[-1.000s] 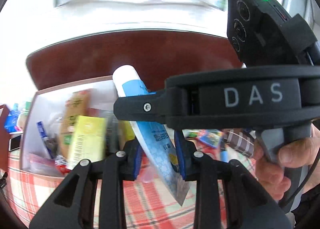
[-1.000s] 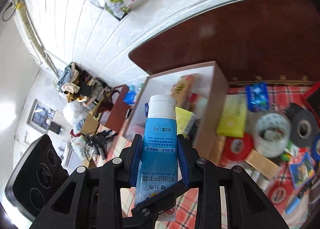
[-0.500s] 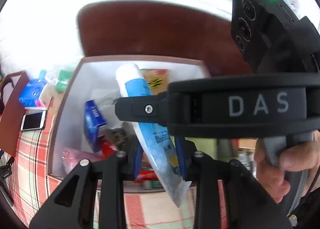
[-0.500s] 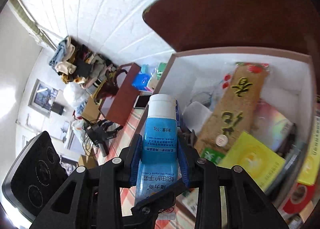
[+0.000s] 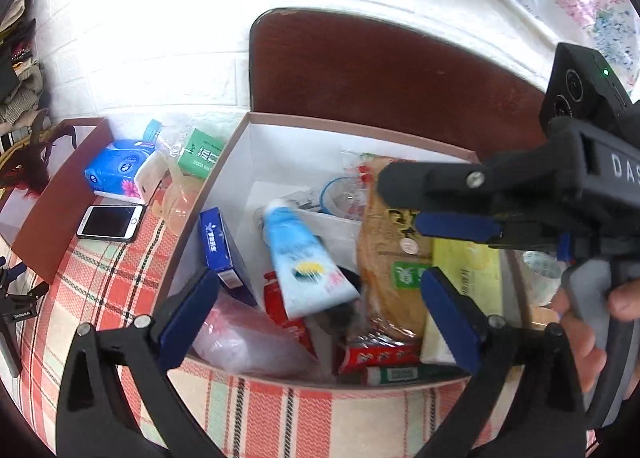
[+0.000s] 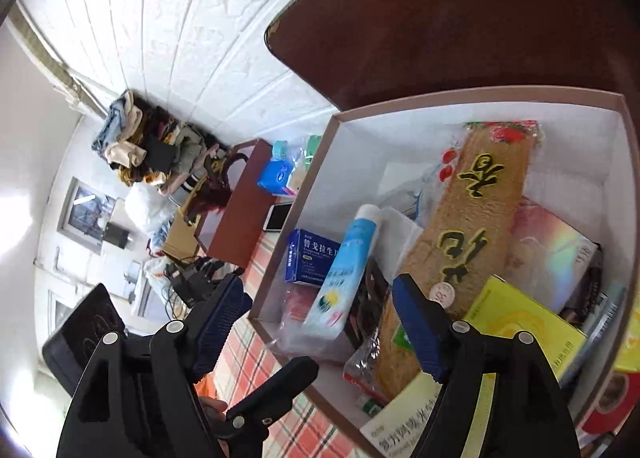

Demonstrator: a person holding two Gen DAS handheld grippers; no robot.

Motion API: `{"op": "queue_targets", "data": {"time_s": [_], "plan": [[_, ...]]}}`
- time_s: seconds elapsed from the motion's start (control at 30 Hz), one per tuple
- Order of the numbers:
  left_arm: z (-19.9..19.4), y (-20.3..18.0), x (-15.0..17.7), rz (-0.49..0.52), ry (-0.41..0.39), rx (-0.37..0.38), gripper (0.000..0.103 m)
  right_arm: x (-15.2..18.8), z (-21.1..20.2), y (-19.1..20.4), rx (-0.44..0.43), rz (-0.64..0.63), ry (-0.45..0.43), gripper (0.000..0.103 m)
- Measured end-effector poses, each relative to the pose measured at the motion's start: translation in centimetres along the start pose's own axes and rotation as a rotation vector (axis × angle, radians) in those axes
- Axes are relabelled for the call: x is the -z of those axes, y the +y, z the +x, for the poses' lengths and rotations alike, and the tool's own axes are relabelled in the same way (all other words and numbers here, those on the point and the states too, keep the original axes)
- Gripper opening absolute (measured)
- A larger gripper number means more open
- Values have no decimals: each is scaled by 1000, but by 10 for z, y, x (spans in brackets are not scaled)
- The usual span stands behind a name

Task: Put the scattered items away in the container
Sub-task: 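Lower the tube into the cardboard box and open the right gripper, then move the right gripper back over the pile of items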

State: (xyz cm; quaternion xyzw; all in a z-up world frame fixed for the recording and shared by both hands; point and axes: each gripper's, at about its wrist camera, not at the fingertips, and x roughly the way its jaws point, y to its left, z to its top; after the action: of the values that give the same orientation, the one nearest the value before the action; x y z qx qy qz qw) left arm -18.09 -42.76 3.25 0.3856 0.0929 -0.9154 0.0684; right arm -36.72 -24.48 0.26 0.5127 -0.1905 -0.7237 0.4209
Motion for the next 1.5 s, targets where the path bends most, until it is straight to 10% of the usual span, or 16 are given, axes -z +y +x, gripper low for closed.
{"op": "queue_targets", "data": {"time_s": [0.77,1.5], "plan": [[-31,-152,55,203,105,173,101,78,-207,-42,139,82,-134,78],[-2,-243,121,314,221,242,101,154,-225,-139,244,177,6,78]]}}
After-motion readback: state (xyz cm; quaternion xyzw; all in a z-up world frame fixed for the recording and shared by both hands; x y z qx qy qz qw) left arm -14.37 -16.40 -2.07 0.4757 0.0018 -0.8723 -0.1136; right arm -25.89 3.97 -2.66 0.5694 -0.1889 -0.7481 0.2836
